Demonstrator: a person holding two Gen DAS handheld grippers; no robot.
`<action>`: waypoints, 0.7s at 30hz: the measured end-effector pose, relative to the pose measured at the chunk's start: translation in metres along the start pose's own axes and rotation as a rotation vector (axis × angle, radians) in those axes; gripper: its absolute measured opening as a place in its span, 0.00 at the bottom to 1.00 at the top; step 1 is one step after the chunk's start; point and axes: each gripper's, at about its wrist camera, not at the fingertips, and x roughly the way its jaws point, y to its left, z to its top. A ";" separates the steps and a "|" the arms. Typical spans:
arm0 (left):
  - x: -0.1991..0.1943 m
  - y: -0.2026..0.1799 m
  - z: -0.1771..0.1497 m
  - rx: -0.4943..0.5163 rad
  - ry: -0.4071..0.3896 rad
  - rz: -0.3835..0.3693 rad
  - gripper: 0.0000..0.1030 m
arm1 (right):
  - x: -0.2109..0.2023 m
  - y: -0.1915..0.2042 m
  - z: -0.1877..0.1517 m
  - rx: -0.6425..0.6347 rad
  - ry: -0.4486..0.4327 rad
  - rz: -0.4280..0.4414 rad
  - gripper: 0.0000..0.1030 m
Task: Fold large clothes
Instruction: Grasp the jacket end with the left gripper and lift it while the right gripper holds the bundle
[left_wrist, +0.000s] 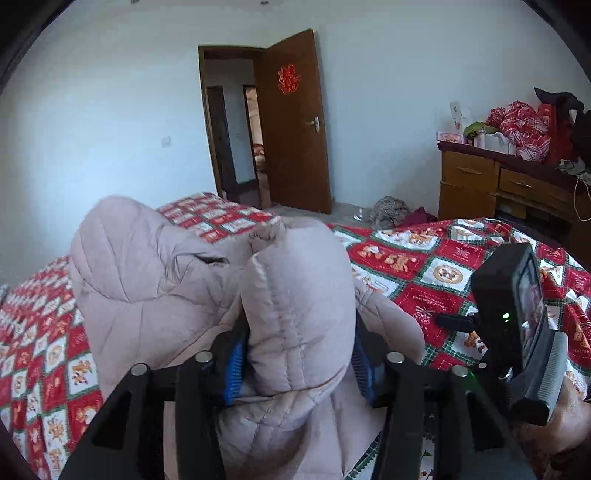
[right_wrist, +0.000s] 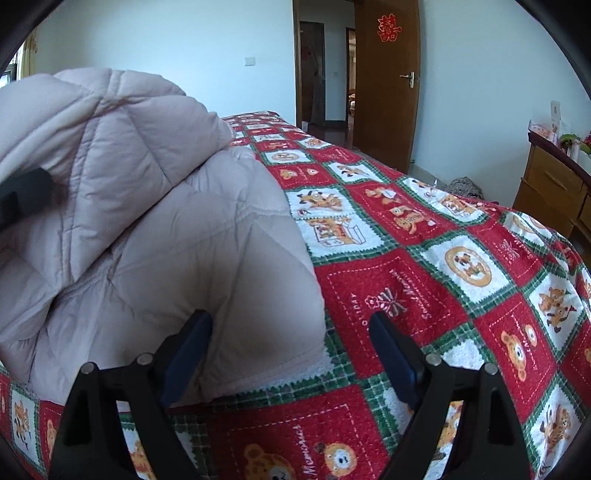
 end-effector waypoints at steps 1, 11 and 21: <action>-0.014 -0.002 0.003 0.003 -0.053 0.026 0.80 | 0.001 0.001 0.000 -0.004 -0.002 -0.002 0.86; -0.077 0.169 -0.054 -0.627 -0.220 0.449 0.99 | 0.004 0.006 -0.001 -0.022 -0.014 -0.005 0.87; 0.029 0.127 -0.037 -0.295 0.030 0.254 0.99 | -0.072 -0.025 0.036 0.150 -0.303 0.078 0.87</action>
